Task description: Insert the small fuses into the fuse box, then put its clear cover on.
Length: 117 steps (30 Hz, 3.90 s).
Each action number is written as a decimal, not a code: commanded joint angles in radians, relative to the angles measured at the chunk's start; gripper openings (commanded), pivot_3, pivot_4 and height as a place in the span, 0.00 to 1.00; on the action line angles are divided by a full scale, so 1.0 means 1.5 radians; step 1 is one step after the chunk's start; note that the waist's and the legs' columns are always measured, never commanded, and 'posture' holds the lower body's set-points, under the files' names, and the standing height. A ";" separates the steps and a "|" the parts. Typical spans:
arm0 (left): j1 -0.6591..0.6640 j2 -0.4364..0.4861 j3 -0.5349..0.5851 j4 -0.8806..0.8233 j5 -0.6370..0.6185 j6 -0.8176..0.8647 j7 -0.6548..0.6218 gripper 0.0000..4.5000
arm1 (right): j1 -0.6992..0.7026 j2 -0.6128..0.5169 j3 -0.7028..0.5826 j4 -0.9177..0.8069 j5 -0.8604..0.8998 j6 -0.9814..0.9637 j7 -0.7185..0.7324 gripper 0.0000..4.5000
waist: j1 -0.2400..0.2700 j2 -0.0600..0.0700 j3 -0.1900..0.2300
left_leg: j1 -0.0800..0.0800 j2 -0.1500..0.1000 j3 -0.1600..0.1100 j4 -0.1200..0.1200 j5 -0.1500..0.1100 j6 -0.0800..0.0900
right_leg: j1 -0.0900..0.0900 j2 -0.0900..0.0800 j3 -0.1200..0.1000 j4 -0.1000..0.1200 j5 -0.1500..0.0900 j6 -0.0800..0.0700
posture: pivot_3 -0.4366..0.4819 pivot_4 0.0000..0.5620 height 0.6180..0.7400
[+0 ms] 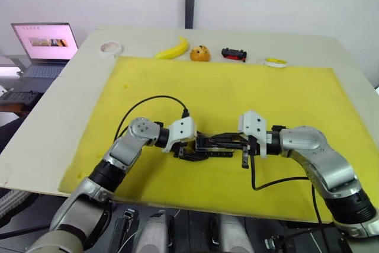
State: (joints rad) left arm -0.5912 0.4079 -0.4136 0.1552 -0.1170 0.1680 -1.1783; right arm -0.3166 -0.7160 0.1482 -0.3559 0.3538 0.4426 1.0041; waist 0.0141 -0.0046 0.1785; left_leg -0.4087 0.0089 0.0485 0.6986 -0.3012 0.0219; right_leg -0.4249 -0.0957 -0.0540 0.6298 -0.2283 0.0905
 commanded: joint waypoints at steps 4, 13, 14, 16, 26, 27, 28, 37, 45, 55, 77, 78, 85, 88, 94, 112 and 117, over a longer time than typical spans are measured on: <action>0.002 0.000 0.002 -0.033 -0.003 -0.020 -0.011 0.58 | 0.010 -0.008 0.000 0.033 0.001 0.009 0.011 0.01 | 0.000 0.000 0.000 | 0.000 0.000 0.000 0.000 0.000 0.000 | 0.000 0.000 0.000 0.000 0.000 0.000 | 0.48 0.27 1.00; -0.002 0.000 0.005 -0.028 -0.002 -0.022 -0.011 0.58 | 0.032 -0.028 -0.006 0.044 -0.003 0.011 0.020 0.01 | 0.000 0.000 0.000 | 0.001 0.000 0.000 0.000 0.000 0.000 | 0.001 0.000 0.000 0.000 0.000 0.000 | 0.48 0.27 1.00; -0.002 0.000 0.005 -0.027 -0.002 -0.022 -0.011 0.58 | 0.034 -0.030 -0.007 0.046 -0.005 0.009 0.020 0.01 | 0.000 0.000 0.000 | 0.001 0.000 0.000 0.000 0.000 0.000 | 0.001 0.000 0.000 0.000 0.000 0.000 | 0.48 0.27 1.00; -0.002 0.000 0.006 -0.026 -0.002 -0.023 -0.011 0.58 | 0.038 -0.037 -0.011 0.052 -0.008 0.011 0.020 0.01 | 0.000 0.000 0.000 | 0.001 0.000 0.000 0.000 0.000 0.000 | 0.001 0.000 0.000 0.000 0.000 0.000 | 0.48 0.27 1.00; -0.001 -0.001 0.004 -0.021 0.000 -0.025 -0.014 0.58 | 0.053 -0.046 -0.020 0.053 0.001 0.019 0.020 0.01 | 0.000 0.000 -0.001 | 0.001 0.000 0.000 0.000 0.000 0.000 | 0.001 0.000 0.000 0.000 0.000 0.000 | 0.48 0.27 1.00; -0.001 -0.002 0.004 -0.021 0.000 -0.024 -0.014 0.58 | 0.056 -0.048 -0.017 0.054 -0.003 0.017 0.022 0.01 | 0.000 0.000 -0.001 | 0.001 0.000 0.000 0.000 0.000 0.000 | 0.001 0.000 0.000 0.000 0.000 0.000 | 0.48 0.27 1.00; -0.002 -0.002 0.004 -0.021 0.000 -0.024 -0.014 0.58 | 0.059 -0.050 -0.014 0.055 -0.006 0.014 0.023 0.01 | 0.000 0.000 -0.001 | 0.001 0.000 0.000 0.000 0.000 0.000 | 0.001 0.000 0.000 0.000 0.000 0.000 | 0.48 0.27 1.00; -0.002 -0.004 0.003 -0.022 0.001 -0.022 -0.013 0.58 | 0.032 -0.033 -0.044 -0.002 0.029 0.007 0.009 0.01 | 0.000 -0.001 -0.001 | 0.001 0.000 0.000 0.000 0.000 0.000 | 0.002 0.000 0.000 0.000 0.000 0.000 | 0.48 0.27 1.00; -0.001 -0.008 0.002 -0.021 0.001 -0.023 -0.010 0.58 | -0.013 -0.044 -0.075 -0.061 0.090 0.056 0.019 0.01 | 0.000 -0.001 -0.001 | 0.001 0.000 0.000 0.000 0.000 0.000 | 0.001 0.000 0.000 0.000 0.000 0.000 | 0.48 0.27 1.00; -0.002 -0.008 0.002 -0.020 0.000 -0.022 -0.011 0.58 | -0.032 -0.095 -0.034 -0.060 0.040 0.035 0.055 0.76 | 0.000 -0.001 -0.001 | 0.000 0.000 0.000 0.000 0.000 0.000 | 0.001 0.000 0.000 0.000 0.000 0.000 | 0.48 0.27 1.00; 0.001 -0.006 0.003 -0.023 0.001 -0.022 -0.012 0.58 | -0.030 -0.052 0.016 -0.021 -0.039 0.007 0.024 0.38 | 0.000 -0.001 -0.001 | 0.001 0.000 0.000 0.000 0.000 0.000 | 0.001 0.000 0.000 0.000 0.000 0.000 | 0.48 0.27 1.00; 0.001 -0.006 0.003 -0.023 0.001 -0.021 -0.012 0.58 | -0.023 -0.052 0.014 -0.019 -0.039 0.001 0.023 0.38 | 0.000 -0.001 -0.001 | 0.001 0.000 0.000 0.000 0.000 0.000 | 0.001 0.000 0.000 0.000 0.000 0.000 | 0.48 0.27 1.00; 0.002 -0.006 0.004 -0.023 0.001 -0.023 -0.013 0.58 | 0.013 -0.057 -0.003 -0.003 -0.035 -0.028 0.025 0.38 | 0.000 -0.001 -0.001 | 0.000 0.000 0.000 0.000 0.000 0.000 | 0.001 0.000 0.000 0.000 0.000 0.000 | 0.48 0.27 1.00; 0.003 -0.006 0.003 -0.023 0.002 -0.026 -0.014 0.58 | -0.008 -0.054 0.002 0.004 -0.033 -0.020 0.029 0.38 | 0.000 -0.001 -0.001 | 0.000 0.000 0.000 0.000 0.000 0.000 | 0.001 0.000 0.000 0.000 0.000 0.000 | 0.48 0.27 1.00; 0.003 -0.008 0.003 -0.025 0.002 -0.025 -0.013 0.58 | -0.048 -0.055 0.018 0.018 -0.031 -0.004 0.053 0.38 | 0.000 -0.001 -0.001 | 0.000 0.000 0.000 0.000 0.000 0.000 | 0.001 0.000 0.000 0.000 0.000 0.000 | 0.48 0.27 1.00; 0.005 -0.005 0.006 -0.030 -0.002 -0.025 -0.017 0.58 | -0.071 -0.052 0.041 0.103 -0.028 0.001 0.112 0.38 | 0.000 -0.001 -0.001 | 0.001 0.000 0.000 0.000 0.000 0.000 | 0.001 0.000 0.000 0.000 0.000 0.000 | 0.48 0.27 1.00; 0.006 -0.004 0.004 -0.030 0.000 -0.029 -0.020 0.58 | -0.092 -0.048 0.062 0.124 -0.042 -0.018 0.127 0.38 | -0.001 -0.001 -0.001 | 0.001 0.000 0.000 0.000 0.000 0.000 | 0.001 0.000 0.000 0.000 0.000 0.000 | 0.48 0.27 1.00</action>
State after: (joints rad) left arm -0.5812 0.4059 -0.4096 0.1543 -0.1027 0.1463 -1.1847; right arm -0.4464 -0.7896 0.2228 -0.1870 0.3263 0.4072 1.1888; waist 0.0129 -0.0055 0.1776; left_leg -0.4078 0.0090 0.0484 0.6987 -0.3012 0.0219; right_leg -0.4239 -0.0958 -0.0542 0.6298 -0.2283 0.0904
